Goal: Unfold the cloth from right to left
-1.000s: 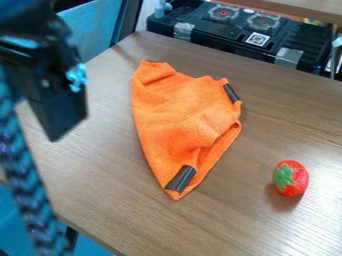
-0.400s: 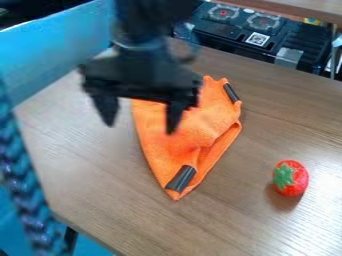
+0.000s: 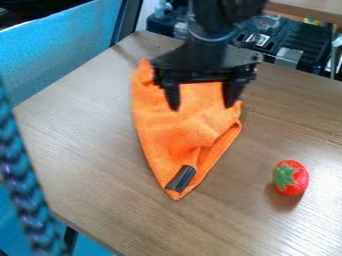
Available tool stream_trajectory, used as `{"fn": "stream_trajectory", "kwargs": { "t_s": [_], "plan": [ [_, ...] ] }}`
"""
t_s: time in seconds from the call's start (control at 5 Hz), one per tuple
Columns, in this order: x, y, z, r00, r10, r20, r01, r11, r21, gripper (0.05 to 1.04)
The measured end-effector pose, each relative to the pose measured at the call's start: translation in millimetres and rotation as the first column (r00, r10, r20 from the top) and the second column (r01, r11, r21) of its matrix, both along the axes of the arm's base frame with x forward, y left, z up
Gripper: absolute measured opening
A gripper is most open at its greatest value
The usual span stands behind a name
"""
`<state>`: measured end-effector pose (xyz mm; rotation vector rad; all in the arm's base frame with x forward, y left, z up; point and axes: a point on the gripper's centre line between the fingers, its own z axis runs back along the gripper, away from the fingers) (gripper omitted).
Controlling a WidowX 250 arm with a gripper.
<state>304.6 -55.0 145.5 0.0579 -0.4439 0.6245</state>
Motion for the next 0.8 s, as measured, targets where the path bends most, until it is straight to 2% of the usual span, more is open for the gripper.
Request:
{"fn": "stream_trajectory", "kwargs": {
  "t_s": [0.2, 0.6, 0.8],
  "plan": [
    [30, -7, -5.2, 0.998, 0.009, 0.064, -0.009, 1.0, -0.002, 0.999],
    [90, -6, -27.0, 0.99, 0.093, 0.109, -0.094, 0.996, 0.004, 0.999],
    [109, -6, -38.4, 0.987, 0.12, 0.104, -0.124, 0.992, 0.035, 0.999]
  ]
}}
